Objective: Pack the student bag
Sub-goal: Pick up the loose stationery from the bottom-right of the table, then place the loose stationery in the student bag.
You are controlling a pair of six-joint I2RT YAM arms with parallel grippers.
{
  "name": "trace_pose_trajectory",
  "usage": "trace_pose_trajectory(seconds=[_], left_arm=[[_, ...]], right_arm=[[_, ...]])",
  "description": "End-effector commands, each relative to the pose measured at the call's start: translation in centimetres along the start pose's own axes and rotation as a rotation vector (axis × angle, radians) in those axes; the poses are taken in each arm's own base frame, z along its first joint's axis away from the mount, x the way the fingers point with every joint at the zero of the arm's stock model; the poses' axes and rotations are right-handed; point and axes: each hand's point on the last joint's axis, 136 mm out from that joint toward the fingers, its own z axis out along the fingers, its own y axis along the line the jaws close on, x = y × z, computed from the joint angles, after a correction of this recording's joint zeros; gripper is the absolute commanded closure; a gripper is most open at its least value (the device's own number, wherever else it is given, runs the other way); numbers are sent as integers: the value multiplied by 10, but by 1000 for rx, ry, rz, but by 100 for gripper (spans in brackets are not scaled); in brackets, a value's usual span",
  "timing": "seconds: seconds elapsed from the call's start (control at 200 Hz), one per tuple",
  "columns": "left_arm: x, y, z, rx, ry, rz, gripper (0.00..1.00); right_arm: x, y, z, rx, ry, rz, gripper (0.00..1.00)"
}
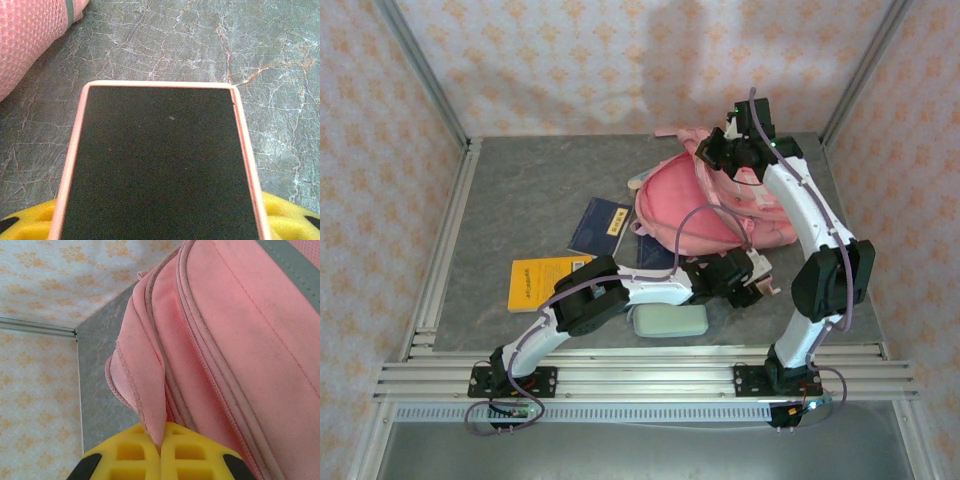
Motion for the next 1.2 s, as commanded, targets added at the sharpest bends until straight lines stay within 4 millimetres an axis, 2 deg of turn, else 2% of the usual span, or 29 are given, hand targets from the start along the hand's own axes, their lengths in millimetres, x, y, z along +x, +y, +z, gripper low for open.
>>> trace_pose_trajectory(seconds=[0.0, 0.125, 0.18, 0.31, 0.345, 0.485, 0.631, 0.721, 0.841, 1.001, 1.096, 1.196], left_arm=[[-32, 1, -24, -17, -52, 2, 55], [-43, 12, -50, -51, -75, -17, 55], [-49, 22, -68, -64, -89, -49, 55], [-60, 50, -121, -75, -116, -188, 56], [-70, 55, -144, -71, -144, -216, 57], [-76, 74, -206, -114, -164, -281, 57], [-81, 120, -256, -167, -165, -506, 57], [-80, 150, -276, -214, -158, -658, 59], [-76, 182, -281, -204, -150, -871, 62], [-82, 194, -267, -184, -126, -952, 62], [-93, 206, -248, -147, -151, -1022, 59], [-119, 215, -219, -53, -213, -1106, 60]], right_arm=[[-17, 19, -29, -45, -103, -20, 100], [-23, 22, -38, -31, -129, -53, 100], [-26, 25, -44, -21, -138, -72, 100], [-31, 27, -54, -8, -175, -88, 100], [-33, 28, -56, -8, -188, -87, 100], [-38, 31, -59, -19, -207, -61, 100], [-44, 39, -66, -43, -237, -38, 100], [-51, 40, -75, -39, -285, 23, 100], [-55, 46, -84, -90, -328, 112, 100], [-59, 60, -97, -205, -375, 217, 100], [-60, 71, -101, -266, -371, 234, 100], [-58, 79, -102, -310, -351, 239, 100]])
